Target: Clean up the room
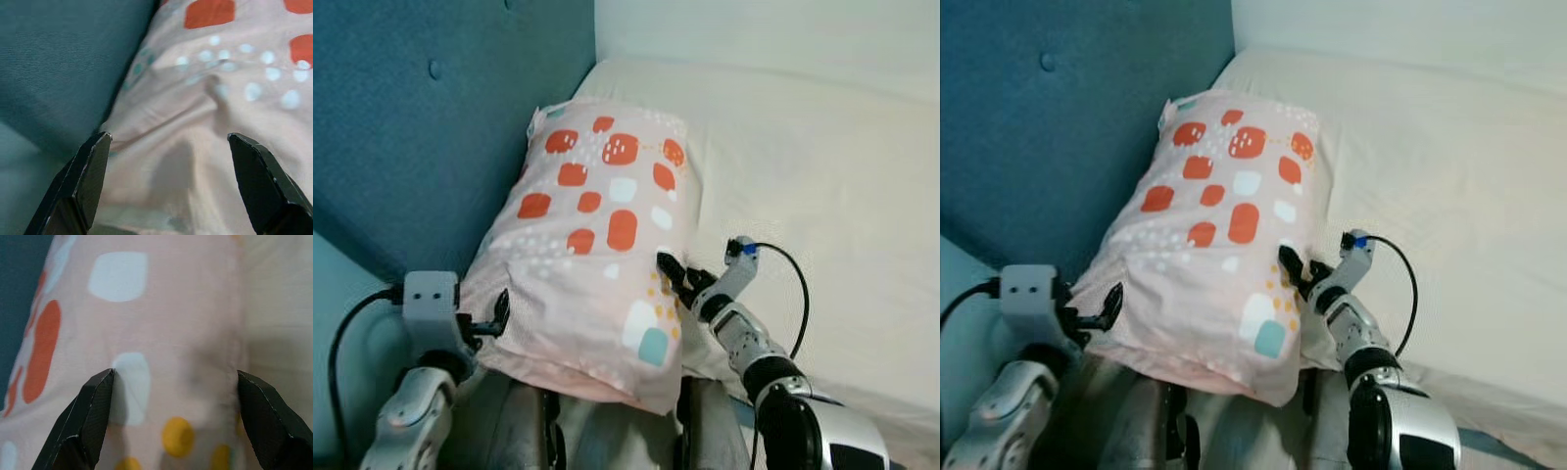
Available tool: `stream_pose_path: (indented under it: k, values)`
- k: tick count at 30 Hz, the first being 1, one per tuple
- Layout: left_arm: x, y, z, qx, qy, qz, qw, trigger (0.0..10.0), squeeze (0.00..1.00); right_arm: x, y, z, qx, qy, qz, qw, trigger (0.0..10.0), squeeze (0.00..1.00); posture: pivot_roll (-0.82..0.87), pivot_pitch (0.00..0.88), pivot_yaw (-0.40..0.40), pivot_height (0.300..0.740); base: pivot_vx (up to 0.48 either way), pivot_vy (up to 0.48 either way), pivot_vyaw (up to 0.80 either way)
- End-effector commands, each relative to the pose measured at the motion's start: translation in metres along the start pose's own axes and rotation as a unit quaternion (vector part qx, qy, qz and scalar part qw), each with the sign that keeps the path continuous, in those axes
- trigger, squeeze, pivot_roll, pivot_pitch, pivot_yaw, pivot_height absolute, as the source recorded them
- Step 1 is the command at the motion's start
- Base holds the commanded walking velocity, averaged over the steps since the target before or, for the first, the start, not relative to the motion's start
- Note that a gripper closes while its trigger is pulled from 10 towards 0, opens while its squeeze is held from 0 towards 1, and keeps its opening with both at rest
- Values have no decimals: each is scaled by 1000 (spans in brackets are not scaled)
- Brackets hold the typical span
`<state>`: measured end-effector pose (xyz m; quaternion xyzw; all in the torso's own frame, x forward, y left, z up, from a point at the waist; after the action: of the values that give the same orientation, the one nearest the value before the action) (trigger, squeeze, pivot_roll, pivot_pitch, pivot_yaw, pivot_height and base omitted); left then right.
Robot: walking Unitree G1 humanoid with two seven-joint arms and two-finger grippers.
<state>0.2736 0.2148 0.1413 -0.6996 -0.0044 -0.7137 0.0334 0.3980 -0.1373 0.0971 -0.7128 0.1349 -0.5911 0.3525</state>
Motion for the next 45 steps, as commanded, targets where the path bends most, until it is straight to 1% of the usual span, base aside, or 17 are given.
stream_pose_path:
  k: [1,3,10,14,15,16,17,18,19,27,33,37,39,41,42,44,45]
  values:
    - [-1,-7,-6,3,-10,8,1000,10000,0,-8,-1,0,5,-12,18,1000,10000,0,231,449,-1,596,0,0,0]
    - [11,-10,-13,4,-2,16,1000,10000,0,-3,-8,4,16,-14,19,1000,10000,0,240,475,3,596,0,0,0]
    - [24,-4,-13,-4,6,13,1000,10000,0,-4,-13,8,24,-41,5,999,10000,0,238,500,8,596,0,0,0]
    - [27,-1,-14,-10,3,10,1000,10000,0,-9,-7,8,-14,-78,-27,996,10000,0,233,508,10,596,0,0,0]
    - [27,0,-14,-11,2,10,1000,10000,0,-9,-8,8,-14,-79,-27,996,7843,0,229,511,9,596,0,0,0]
    - [27,0,-14,-11,2,10,1000,10000,0,-9,-8,8,-14,-79,-27,996,7843,0,229,511,9,596,0,0,0]
    - [27,0,-15,-12,2,9,1000,10000,0,-8,-8,8,-11,-77,-25,997,5608,0,229,511,9,596,0,0,0]
    - [27,0,-15,-12,2,9,1000,10000,0,-8,-8,8,-11,-77,-25,997,5608,0,229,511,9,596,0,0,0]
    - [27,1,-15,-12,0,8,1000,10000,0,-5,-10,9,-2,-73,-24,997,0,0,225,511,7,596,0,0,0]
    - [26,7,-11,-13,-2,-1,1000,10000,0,17,-8,10,1,-37,-36,999,0,0,199,490,-13,596,0,0,0]
    - [24,9,-10,-13,-4,-6,1000,10000,0,20,-2,7,-10,-30,-38,999,0,0,188,482,-21,596,0,0,0]
    - [22,13,-9,-13,-5,-11,1000,10000,0,28,12,-1,-42,-10,-41,998,0,0,178,466,-28,596,0,0,0]
    - [21,15,-5,-14,-3,-14,1000,10000,0,47,27,-8,-78,33,-47,995,0,0,157,439,-35,596,0,0,0]
    - [21,15,-5,-14,-3,-14,1000,10000,0,47,27,-8,-78,33,-47,995,0,0,157,439,-35,596,0,0,0]
    - [21,17,-2,-16,0,-16,1000,10000,0,63,36,-15,-101,64,-51,992,0,0,154,434,-36,596,0,0,0]
    - [21,17,-2,-16,0,-16,1000,10000,0,63,36,-15,-101,64,-51,992,0,0,154,434,-36,596,0,0,0]
    - [22,19,2,-18,5,-20,1000,10000,0,88,50,-27,-137,112,-66,982,0,0,138,407,-38,596,0,0,0]
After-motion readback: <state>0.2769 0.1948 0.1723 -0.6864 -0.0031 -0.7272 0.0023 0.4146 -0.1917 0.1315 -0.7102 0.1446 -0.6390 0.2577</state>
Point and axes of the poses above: a point about 5 cm out from each wrist's last joint towards the gripper, its own z axis pointing out of the wrist towards the gripper, its own x axis along the axis of the wrist's last joint, y = z × x, the point moved 3 cm from there along z, pointing out of the wrist towards the gripper, and after that the axes turned 2 degrees about z, right-handed, at the moved point
